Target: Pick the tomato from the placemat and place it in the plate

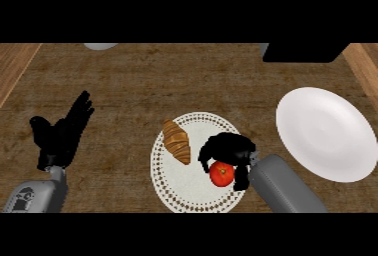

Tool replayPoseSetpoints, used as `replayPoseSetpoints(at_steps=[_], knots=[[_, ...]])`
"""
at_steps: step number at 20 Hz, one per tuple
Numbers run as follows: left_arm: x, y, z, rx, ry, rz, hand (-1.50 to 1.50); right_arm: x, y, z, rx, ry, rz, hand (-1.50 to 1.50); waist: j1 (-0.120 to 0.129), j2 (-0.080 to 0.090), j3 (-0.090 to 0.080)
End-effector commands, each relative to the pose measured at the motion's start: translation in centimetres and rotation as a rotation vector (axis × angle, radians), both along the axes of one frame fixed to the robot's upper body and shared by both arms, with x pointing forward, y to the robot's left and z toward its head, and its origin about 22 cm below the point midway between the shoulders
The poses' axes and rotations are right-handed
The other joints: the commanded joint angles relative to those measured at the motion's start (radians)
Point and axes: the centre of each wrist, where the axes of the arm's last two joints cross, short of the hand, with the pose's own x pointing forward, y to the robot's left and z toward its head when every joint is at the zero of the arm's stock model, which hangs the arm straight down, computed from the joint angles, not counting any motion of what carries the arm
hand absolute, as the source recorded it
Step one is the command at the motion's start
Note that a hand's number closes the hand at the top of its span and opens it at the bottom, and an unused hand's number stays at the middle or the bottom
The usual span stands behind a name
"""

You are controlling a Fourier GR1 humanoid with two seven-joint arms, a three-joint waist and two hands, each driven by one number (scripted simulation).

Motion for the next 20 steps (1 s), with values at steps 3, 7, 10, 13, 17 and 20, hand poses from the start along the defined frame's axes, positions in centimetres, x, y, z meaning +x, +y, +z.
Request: replayPoseSetpoints(at_steps=[3,7,10,13,17,20], knots=[[-0.6,1.2,0.0,0.003,-0.009,0.017,0.0,-1.5,0.7,-2.8,0.039,0.058,0.0,1.5,0.003,0.012,0.006],[1.5,1.4,0.2,-0.009,0.002,0.004,0.0,-2.6,1.4,-1.7,0.109,-0.02,-0.052,1.5,-0.007,0.012,0.005],[0.9,-0.4,0.0,-0.005,0.012,0.006,0.0,-1.5,1.2,1.4,0.164,-0.149,-0.18,1.5,-0.014,0.009,0.005],[0.4,1.0,0.6,-0.01,0.028,0.017,0.0,-2.6,0.2,0.2,0.136,-0.183,-0.49,1.5,-0.03,0.002,0.006],[0.1,0.5,0.0,0.007,0.011,0.023,0.0,-3.3,-0.9,2.1,0.19,-0.335,-0.785,1.5,-0.037,-0.002,0.005],[-0.5,1.2,-1.0,-0.014,0.019,0.029,0.0,-3.5,-0.6,5.8,0.352,-0.544,-0.883,1.5,-0.036,-0.001,0.005]])
